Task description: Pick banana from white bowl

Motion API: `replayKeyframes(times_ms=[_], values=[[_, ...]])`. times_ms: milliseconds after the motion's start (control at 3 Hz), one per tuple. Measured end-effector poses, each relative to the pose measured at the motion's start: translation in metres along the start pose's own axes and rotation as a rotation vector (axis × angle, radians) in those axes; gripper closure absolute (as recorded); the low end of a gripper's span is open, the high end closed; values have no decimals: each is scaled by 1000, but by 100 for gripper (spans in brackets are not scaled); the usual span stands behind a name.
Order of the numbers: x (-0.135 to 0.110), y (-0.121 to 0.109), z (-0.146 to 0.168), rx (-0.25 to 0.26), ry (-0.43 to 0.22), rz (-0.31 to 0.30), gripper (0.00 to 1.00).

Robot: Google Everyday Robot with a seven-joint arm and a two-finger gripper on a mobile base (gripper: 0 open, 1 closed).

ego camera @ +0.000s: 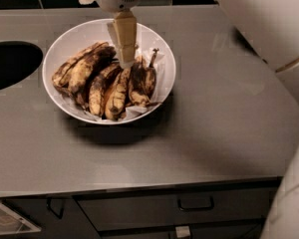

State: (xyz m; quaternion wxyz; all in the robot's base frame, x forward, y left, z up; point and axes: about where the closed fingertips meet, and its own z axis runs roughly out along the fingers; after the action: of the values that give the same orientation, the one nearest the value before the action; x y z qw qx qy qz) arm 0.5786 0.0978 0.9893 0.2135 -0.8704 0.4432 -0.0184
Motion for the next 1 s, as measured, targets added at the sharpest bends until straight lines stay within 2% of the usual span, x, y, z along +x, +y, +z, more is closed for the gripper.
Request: replayKeyframes(times_ms=[333, 667, 1000], values=[[-5, -5, 15, -43, -61, -23, 19], [-7, -7, 26, -67, -115, -34, 34], [-7, -9, 35, -62, -155, -33, 14]])
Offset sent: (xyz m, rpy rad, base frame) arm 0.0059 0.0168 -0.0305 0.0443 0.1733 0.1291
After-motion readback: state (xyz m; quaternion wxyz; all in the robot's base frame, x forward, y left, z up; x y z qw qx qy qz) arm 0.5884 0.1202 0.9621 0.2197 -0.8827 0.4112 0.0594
